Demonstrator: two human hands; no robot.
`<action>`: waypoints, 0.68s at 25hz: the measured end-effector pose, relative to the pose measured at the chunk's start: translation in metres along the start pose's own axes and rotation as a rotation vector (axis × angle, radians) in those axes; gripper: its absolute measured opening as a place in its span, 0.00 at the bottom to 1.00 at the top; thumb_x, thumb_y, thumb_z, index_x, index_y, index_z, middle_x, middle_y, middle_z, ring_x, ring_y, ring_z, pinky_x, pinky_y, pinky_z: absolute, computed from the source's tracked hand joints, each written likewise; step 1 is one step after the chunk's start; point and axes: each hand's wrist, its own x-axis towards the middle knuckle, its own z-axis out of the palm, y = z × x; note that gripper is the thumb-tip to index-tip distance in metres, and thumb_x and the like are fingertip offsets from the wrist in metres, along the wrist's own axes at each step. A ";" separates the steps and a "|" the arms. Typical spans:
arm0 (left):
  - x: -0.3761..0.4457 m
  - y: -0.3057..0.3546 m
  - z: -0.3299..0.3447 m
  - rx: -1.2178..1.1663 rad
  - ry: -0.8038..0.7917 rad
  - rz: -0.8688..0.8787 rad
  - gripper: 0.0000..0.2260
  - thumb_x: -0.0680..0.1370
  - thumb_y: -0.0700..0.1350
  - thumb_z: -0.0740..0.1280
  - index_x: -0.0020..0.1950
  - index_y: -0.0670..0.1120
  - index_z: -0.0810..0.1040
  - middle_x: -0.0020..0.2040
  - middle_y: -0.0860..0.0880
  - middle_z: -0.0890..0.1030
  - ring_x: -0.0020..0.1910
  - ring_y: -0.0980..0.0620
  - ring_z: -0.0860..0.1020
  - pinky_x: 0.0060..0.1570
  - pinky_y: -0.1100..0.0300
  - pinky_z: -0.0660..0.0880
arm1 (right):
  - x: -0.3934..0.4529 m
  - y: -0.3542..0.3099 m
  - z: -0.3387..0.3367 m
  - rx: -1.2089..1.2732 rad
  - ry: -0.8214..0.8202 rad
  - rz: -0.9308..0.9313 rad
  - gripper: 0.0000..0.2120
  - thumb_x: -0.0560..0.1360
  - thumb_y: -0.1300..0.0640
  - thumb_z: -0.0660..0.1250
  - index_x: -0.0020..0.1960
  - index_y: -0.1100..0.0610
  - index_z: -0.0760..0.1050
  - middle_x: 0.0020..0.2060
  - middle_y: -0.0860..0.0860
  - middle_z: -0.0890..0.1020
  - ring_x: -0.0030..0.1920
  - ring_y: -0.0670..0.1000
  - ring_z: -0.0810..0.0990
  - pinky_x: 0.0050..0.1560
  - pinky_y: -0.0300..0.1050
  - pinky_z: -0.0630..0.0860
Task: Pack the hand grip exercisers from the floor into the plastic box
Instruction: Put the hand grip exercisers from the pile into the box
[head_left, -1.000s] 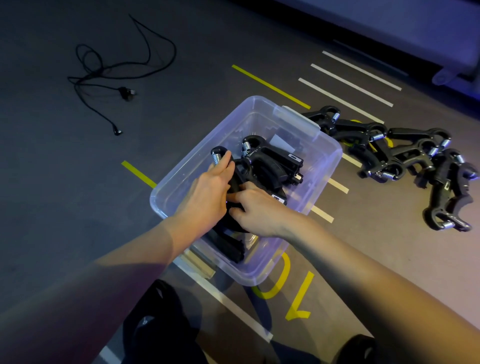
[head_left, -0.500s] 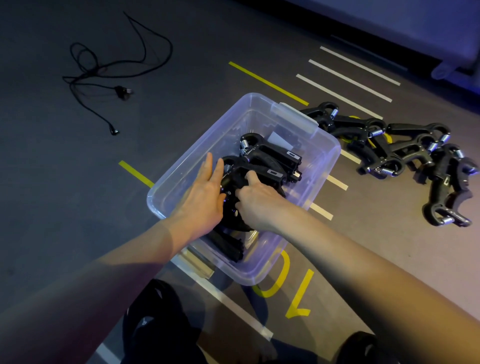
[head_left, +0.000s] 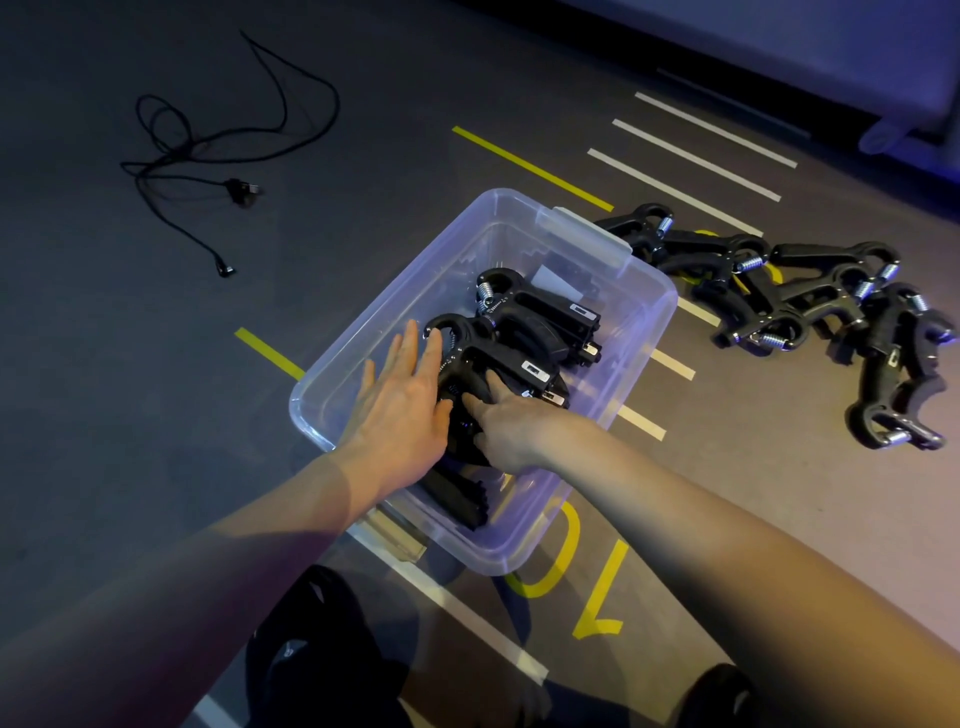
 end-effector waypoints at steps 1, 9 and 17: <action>-0.001 0.001 -0.002 0.058 0.037 0.011 0.30 0.81 0.47 0.56 0.76 0.45 0.42 0.77 0.45 0.41 0.76 0.49 0.42 0.71 0.44 0.38 | 0.002 0.001 0.001 -0.010 -0.041 0.005 0.33 0.80 0.58 0.56 0.77 0.47 0.39 0.75 0.52 0.31 0.72 0.61 0.64 0.67 0.53 0.68; 0.006 0.033 -0.016 0.068 0.252 0.075 0.29 0.80 0.57 0.47 0.76 0.46 0.41 0.77 0.51 0.38 0.75 0.50 0.38 0.64 0.44 0.26 | -0.032 0.023 -0.013 0.233 0.479 -0.191 0.16 0.78 0.50 0.58 0.64 0.52 0.71 0.63 0.55 0.74 0.63 0.59 0.73 0.57 0.51 0.74; 0.026 0.106 -0.004 0.102 0.244 0.293 0.34 0.74 0.63 0.38 0.76 0.47 0.39 0.75 0.52 0.35 0.75 0.50 0.40 0.65 0.45 0.28 | -0.041 0.149 0.010 0.545 1.127 0.067 0.25 0.80 0.50 0.55 0.75 0.57 0.59 0.75 0.53 0.58 0.75 0.53 0.58 0.72 0.47 0.58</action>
